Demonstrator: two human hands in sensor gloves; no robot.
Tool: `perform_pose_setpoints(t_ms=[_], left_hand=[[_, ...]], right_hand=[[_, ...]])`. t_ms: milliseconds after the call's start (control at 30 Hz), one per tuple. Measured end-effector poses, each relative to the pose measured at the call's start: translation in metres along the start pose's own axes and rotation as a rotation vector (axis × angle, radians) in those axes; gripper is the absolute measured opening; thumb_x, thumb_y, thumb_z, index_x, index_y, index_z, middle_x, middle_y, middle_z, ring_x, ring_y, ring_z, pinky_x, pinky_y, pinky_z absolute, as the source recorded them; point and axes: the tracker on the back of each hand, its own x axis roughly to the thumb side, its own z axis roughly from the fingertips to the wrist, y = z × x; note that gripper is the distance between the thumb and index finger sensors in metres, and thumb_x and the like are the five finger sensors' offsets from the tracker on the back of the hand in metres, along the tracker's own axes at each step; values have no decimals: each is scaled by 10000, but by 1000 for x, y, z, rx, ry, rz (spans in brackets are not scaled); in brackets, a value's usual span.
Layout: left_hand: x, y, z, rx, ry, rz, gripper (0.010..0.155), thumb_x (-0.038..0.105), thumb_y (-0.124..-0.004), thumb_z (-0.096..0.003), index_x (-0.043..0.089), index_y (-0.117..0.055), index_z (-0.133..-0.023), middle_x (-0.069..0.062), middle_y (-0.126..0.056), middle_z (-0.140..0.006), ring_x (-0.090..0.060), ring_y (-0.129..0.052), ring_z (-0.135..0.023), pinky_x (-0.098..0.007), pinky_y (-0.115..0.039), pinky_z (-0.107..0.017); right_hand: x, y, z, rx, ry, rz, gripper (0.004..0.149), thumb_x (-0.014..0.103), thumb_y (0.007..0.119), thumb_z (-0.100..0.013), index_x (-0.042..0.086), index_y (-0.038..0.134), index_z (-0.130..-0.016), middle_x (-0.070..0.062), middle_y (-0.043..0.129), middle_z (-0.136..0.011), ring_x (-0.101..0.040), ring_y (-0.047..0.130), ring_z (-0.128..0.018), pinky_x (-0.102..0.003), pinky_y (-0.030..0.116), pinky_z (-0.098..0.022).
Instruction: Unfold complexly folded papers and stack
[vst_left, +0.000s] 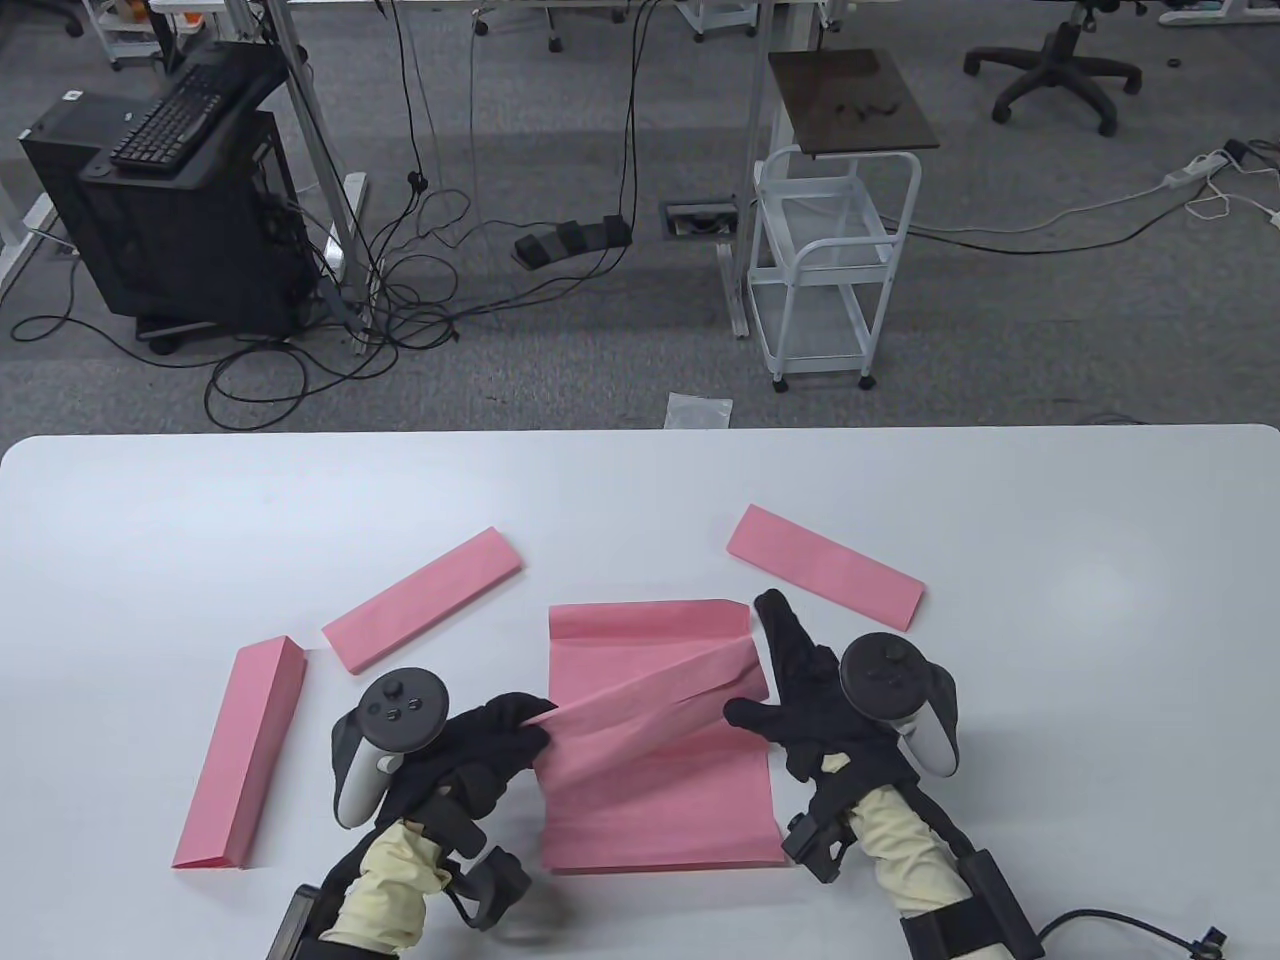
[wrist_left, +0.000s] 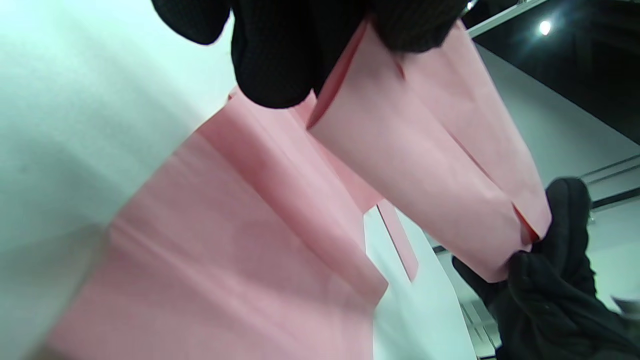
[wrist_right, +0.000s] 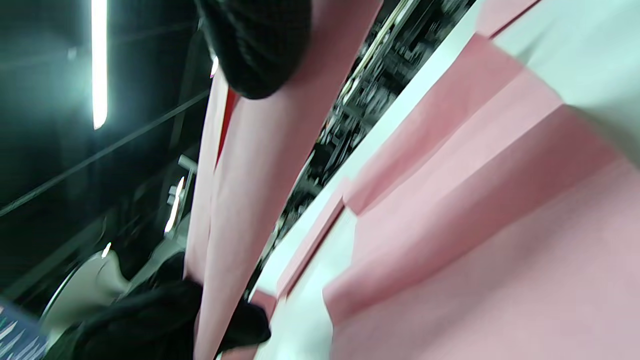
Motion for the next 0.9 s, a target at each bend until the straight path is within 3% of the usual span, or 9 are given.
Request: perform_pose_setpoints(t_ms=[67,167,233,367,500,667,733,800,900], left_hand=[[-3,-1,-3,-6,2,30,388,300,-718,-545,210,-740,-922,-41,-888,-824,-324,-857,-838,-584,-572,-717],[-7,-2,-5,-25,7,49,397,302,-708,-549,193,-725,-930,-45,-878,-825,-327,-849,-838,-588,-564,-718],[-7,-4,-5,-41,9,53,399,300,-702,-551,189,-715,-934,-49,-873,-824,-332,-845,-837,-592,-558,-718],[-6,-7,-5,-17,0,27,410,316,-698,-554,195,-699,-946,-35,-868,-823,-316,-848,-837,-587,-563,-720],[-8,-11,-7,-36,-19,105,460,352,-696,-560,198,-661,-992,-14,-866,-834,-299,-857,-841,-575,-575,-722],[-13,4,0,104,31,62,561,461,-653,-576,174,-587,-1053,-9,-875,-816,-300,-868,-824,-567,-581,-719],[-15,10,1,125,31,49,538,465,-646,-576,178,-630,-1031,45,-956,-688,-243,-959,-722,-530,-622,-716],[-16,6,0,32,21,77,617,479,-655,-576,94,-569,-1051,85,-1019,-528,-196,-1048,-566,-483,-699,-677],[-15,-11,-5,-88,57,157,759,491,-671,-573,-5,-385,-1071,93,-1037,-471,-180,-1083,-484,-451,-759,-628]], right_hand=[[-1,1,-2,67,-28,32,903,250,806,-474,509,99,-972,64,500,-1041,-273,569,-921,-532,229,-803],[-1,-2,0,-36,-76,95,791,220,804,-470,488,297,-1015,61,663,-868,-266,704,-735,-513,382,-787],[-1,-3,0,-56,-100,98,666,245,802,-468,429,459,-1009,42,714,-819,-280,738,-697,-532,414,-774],[-10,-4,1,-191,-105,-109,421,356,736,-495,230,748,-897,-43,850,-698,-352,819,-578,-593,478,-729],[-19,-4,2,-303,-72,-283,375,337,762,-480,128,838,-782,-55,917,-581,-344,878,-455,-586,552,-688],[-26,-14,11,-423,12,-181,369,336,745,-490,107,832,-766,-37,916,-534,-308,884,-391,-568,582,-673],[-26,-16,13,-463,31,-170,367,334,741,-493,100,828,-763,-38,913,-530,-308,882,-384,-568,582,-672],[-26,-15,12,-457,24,-155,368,335,739,-493,100,827,-763,-37,914,-529,-306,882,-382,-567,582,-673],[-22,-9,10,-430,-14,-183,367,334,738,-492,103,827,-763,-37,913,-531,-307,881,-387,-567,577,-677]])
